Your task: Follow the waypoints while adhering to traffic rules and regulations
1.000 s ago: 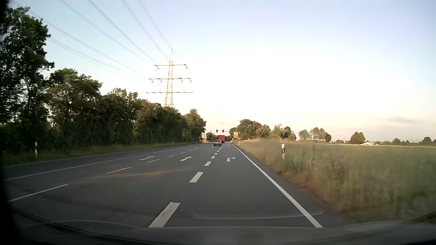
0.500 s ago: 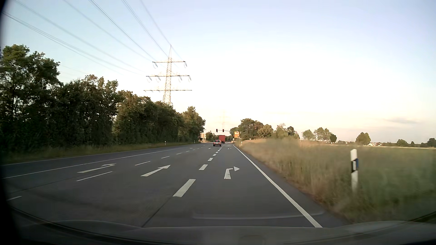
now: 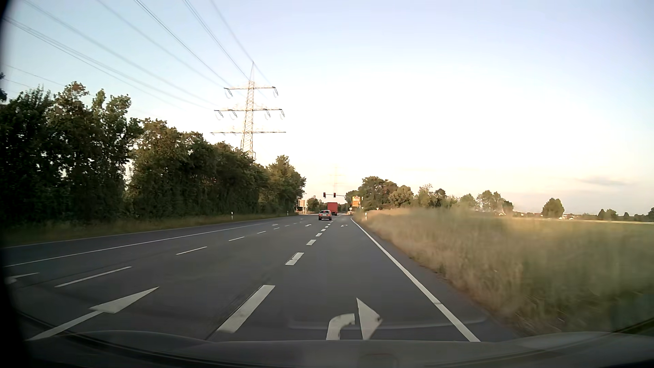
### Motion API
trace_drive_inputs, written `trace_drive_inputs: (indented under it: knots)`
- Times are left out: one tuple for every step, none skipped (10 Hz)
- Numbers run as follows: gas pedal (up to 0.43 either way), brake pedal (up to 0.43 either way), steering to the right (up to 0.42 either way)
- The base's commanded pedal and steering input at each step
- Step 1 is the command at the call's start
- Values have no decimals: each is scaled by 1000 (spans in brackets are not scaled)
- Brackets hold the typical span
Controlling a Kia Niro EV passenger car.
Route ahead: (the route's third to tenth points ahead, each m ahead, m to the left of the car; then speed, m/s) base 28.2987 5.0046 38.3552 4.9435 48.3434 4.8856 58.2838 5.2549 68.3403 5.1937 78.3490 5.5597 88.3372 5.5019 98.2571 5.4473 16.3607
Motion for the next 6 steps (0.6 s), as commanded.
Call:
trace_drive_inputs:
  knots:
    - [0,104,0]
    - [0,122,0]
    - [0,134,-1]
    - [0,140,0]
    - [0,140,0]
    - [0,146,0]
